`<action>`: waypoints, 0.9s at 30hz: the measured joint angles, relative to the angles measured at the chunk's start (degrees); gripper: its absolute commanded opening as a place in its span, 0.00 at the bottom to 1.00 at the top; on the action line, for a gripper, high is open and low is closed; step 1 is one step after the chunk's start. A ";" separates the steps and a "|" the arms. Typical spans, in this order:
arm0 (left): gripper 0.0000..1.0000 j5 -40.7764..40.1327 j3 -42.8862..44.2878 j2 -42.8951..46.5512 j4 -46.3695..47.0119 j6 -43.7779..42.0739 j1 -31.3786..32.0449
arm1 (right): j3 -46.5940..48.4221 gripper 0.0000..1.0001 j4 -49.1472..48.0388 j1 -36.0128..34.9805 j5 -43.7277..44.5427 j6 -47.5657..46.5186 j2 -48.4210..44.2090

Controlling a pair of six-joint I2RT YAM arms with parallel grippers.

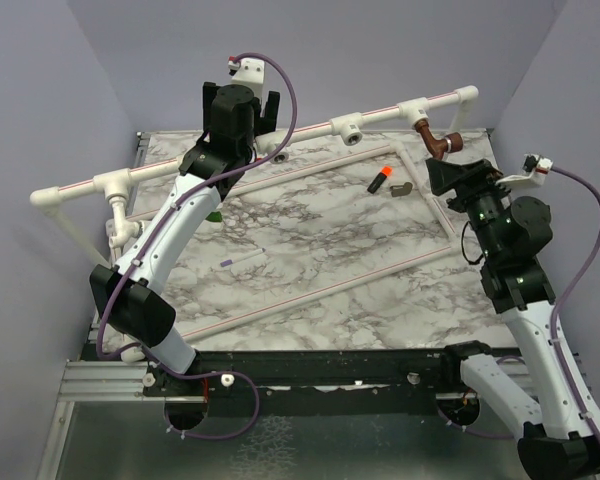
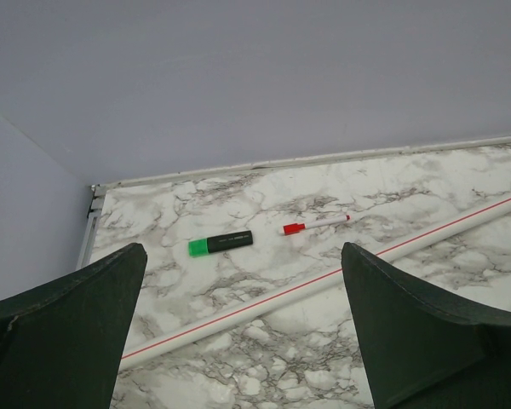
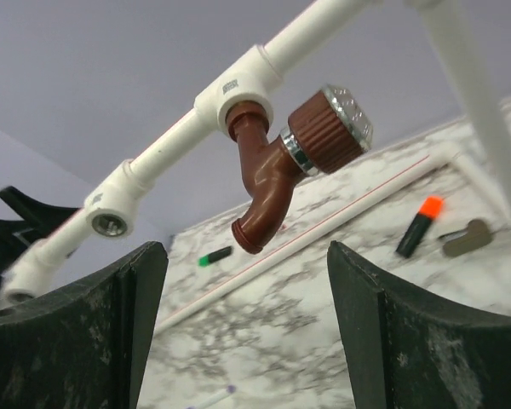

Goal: Install the water faucets

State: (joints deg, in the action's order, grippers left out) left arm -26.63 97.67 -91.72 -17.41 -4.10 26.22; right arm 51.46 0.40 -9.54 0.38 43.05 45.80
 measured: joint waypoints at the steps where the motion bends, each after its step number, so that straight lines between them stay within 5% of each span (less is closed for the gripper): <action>1: 0.97 0.00 0.00 0.00 0.00 -0.02 0.00 | 0.20 0.79 0.39 0.00 0.44 -3.15 -0.79; 7: 0.97 0.04 0.00 0.00 -0.02 0.00 0.00 | 0.50 0.74 0.81 0.02 -1.42 -26.88 -3.76; 19: 0.97 0.28 0.00 0.00 -0.04 0.20 0.00 | 2.43 0.83 3.85 -0.44 -13.27 -82.68 -1.86; 27: 0.97 0.57 0.00 0.00 -0.04 0.44 0.00 | 1.46 0.83 3.52 -1.03 -15.23 -108.02 -0.39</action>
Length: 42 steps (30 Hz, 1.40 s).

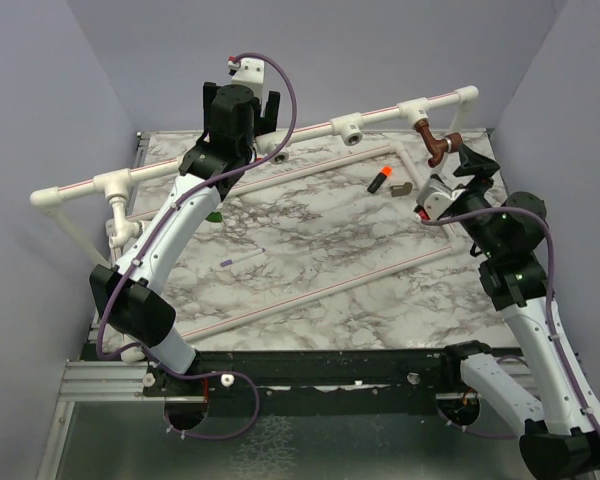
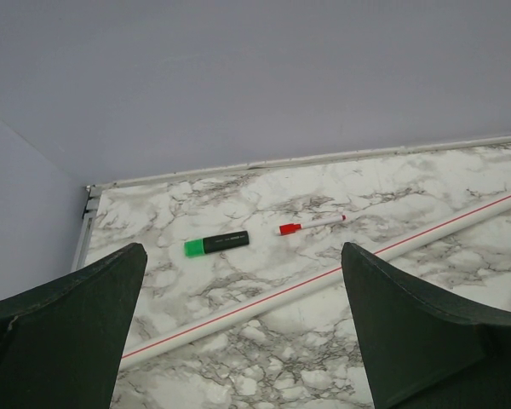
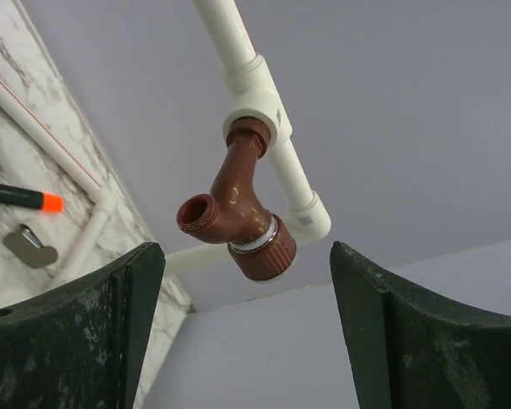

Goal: Install the water faucets

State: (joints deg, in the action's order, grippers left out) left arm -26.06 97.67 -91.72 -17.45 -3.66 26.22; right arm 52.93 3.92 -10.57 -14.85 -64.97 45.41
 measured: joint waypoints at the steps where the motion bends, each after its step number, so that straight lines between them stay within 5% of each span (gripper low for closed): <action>1: 0.97 0.02 0.00 0.00 0.02 0.00 0.00 | -0.02 0.83 -0.24 0.00 0.02 -1.18 0.24; 18: 0.97 0.33 0.00 0.00 0.02 0.22 0.00 | -2.89 0.75 -17.25 -0.37 2.89 -20.52 10.62; 25: 0.97 0.35 0.00 0.00 0.02 0.22 0.00 | -2.89 0.52 -20.20 -0.63 3.45 -20.00 13.49; 36: 0.97 0.59 -0.07 0.00 0.15 0.22 0.00 | -4.02 0.03 -21.86 -0.85 3.15 -6.40 13.05; 42: 0.97 1.20 -0.07 0.07 0.11 0.22 0.07 | -4.35 0.00 -22.75 -0.90 3.23 8.15 12.20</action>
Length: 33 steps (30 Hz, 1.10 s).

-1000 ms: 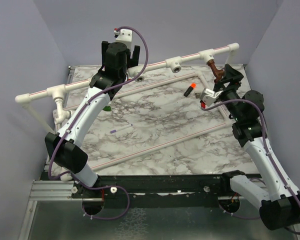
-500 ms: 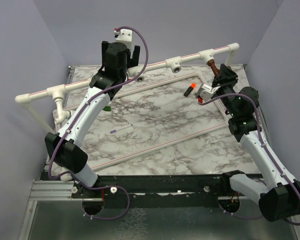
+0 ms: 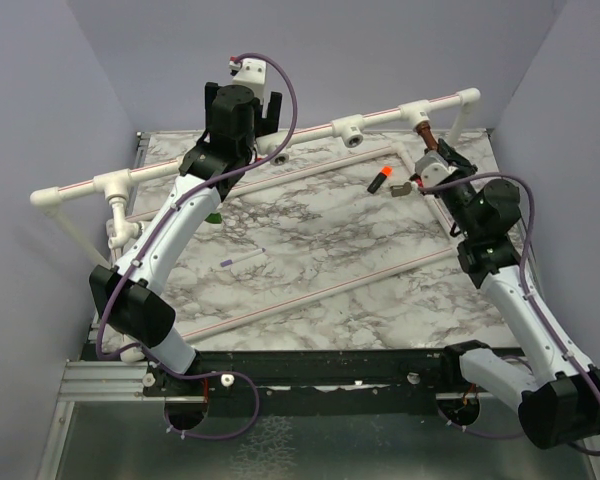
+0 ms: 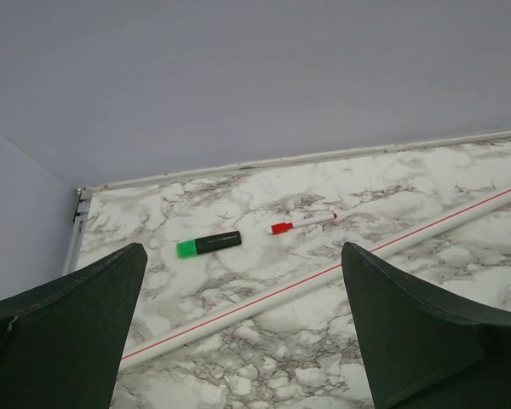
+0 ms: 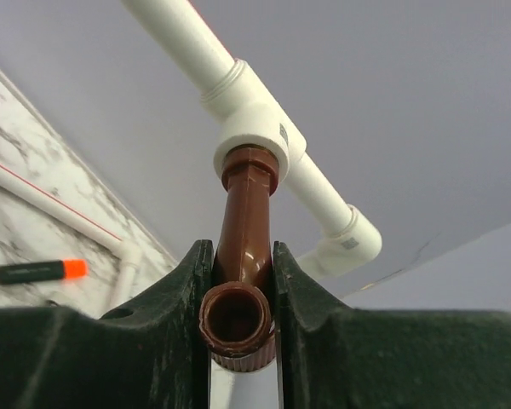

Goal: Install the water faucets

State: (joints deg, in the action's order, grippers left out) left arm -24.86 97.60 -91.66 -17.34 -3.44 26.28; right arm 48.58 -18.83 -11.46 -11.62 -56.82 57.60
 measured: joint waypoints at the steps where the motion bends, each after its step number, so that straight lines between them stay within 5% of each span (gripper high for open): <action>1: 0.97 0.04 -0.02 0.04 -0.09 0.02 0.07 | 0.00 0.01 -0.04 0.00 0.13 3.54 -0.20; 15: 0.97 0.24 -0.26 0.48 -0.50 0.02 0.42 | 1.79 0.00 4.02 0.02 6.58 59.65 -2.82; 33: 0.98 0.24 -0.26 0.48 -0.52 0.00 0.48 | 5.38 0.00 15.37 0.17 13.40 117.11 -3.30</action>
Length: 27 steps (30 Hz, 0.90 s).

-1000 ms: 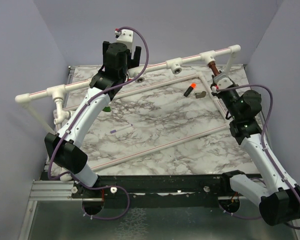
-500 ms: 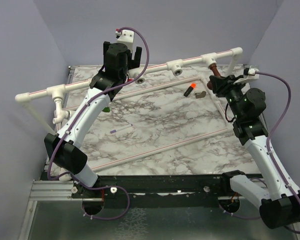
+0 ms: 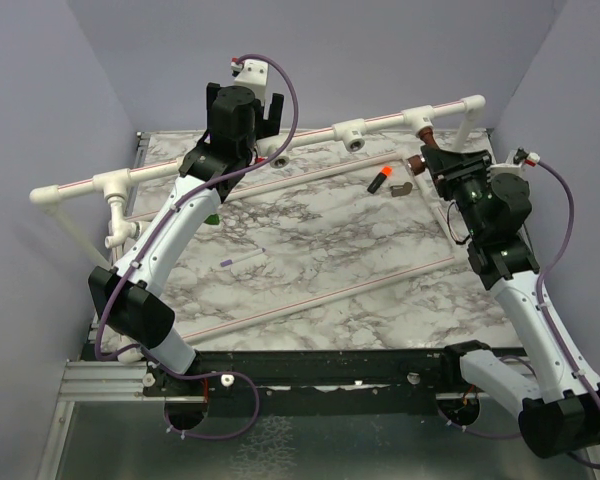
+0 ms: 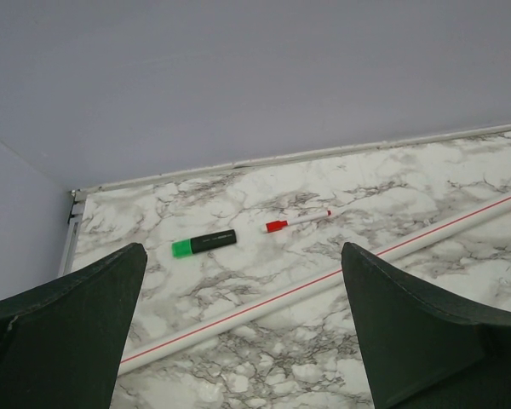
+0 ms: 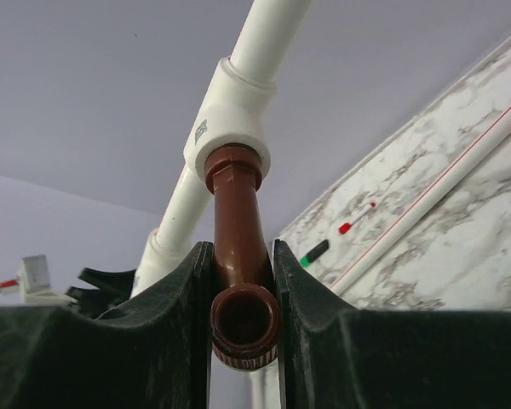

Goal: Install the water faucets

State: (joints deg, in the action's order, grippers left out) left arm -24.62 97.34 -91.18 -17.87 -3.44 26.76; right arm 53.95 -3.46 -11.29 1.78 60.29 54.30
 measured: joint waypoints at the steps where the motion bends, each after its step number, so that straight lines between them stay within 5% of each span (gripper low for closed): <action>1: 0.97 0.00 0.00 0.00 0.00 -0.02 0.00 | 0.00 0.00 0.24 0.02 0.09 3.02 0.00; 11: 0.97 0.00 0.00 0.00 0.00 -0.02 0.00 | 0.37 0.02 4.57 0.44 -0.09 29.07 -0.33; 14: 0.97 0.00 0.00 0.00 0.00 -0.02 0.00 | 2.23 0.13 8.17 0.44 -0.02 30.75 -0.44; 21: 0.97 0.00 0.00 0.00 -0.35 0.00 0.28 | 3.89 0.57 14.34 0.35 0.15 31.23 -2.43; 27: 0.97 -0.02 -0.11 -0.02 -0.74 -0.02 0.35 | 3.85 0.68 14.49 0.31 0.31 30.99 -4.83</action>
State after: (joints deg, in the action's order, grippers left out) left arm -24.64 97.23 -91.20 -18.61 -3.46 27.11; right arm 57.80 11.03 -10.98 2.09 91.29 49.47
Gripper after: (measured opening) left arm 0.974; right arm 0.655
